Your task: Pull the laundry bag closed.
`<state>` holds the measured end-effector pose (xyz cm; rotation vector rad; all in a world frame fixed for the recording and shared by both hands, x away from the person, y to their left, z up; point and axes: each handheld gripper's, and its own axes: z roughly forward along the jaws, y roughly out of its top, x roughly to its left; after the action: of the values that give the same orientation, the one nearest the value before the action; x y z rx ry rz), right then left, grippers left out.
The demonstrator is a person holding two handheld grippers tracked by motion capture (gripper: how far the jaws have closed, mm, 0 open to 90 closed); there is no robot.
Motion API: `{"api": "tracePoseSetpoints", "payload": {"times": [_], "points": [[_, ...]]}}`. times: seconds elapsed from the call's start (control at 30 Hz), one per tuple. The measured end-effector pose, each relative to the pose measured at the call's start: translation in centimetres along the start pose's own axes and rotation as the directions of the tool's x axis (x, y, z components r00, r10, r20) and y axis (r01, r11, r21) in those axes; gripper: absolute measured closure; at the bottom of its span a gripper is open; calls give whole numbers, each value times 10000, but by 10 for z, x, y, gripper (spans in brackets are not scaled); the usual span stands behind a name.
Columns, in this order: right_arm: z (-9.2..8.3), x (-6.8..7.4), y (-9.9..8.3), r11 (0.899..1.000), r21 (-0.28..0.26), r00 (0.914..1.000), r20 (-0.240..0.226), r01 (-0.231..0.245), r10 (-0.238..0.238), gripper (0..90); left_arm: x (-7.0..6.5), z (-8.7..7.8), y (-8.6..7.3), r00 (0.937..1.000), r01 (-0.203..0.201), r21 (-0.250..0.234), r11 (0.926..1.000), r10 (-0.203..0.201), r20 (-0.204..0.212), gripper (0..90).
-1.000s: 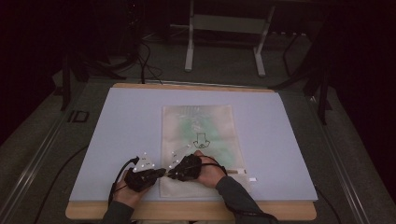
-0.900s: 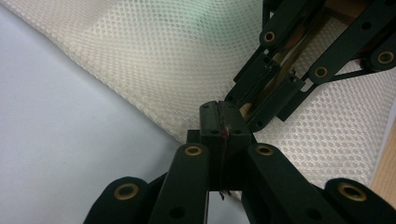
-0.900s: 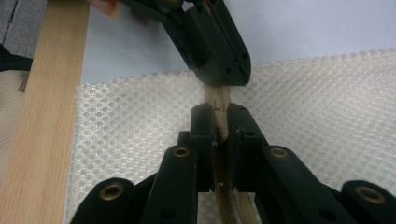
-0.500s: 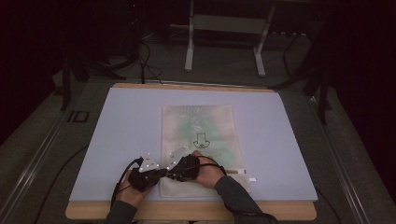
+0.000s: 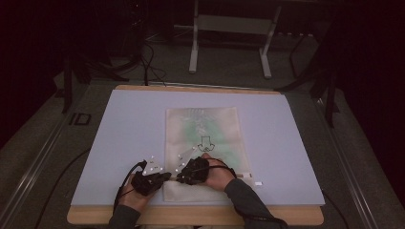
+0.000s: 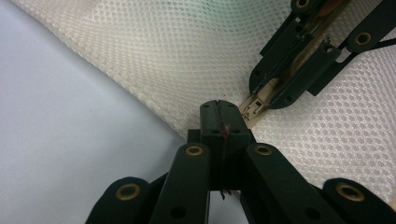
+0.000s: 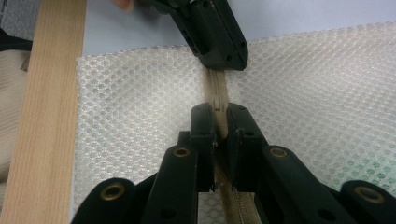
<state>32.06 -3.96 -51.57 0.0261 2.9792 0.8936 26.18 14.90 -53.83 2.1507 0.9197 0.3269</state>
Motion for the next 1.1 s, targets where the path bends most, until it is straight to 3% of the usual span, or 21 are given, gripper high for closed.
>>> {"api": "tracePoseSetpoints", "payload": {"times": [1.1], "points": [[-6, -2, -5, 9996, 253, 9999, -117, -121, 124, 822, 2, 0, -2, 9998, 135, -147, 9998, -133, 143, 896]]}}
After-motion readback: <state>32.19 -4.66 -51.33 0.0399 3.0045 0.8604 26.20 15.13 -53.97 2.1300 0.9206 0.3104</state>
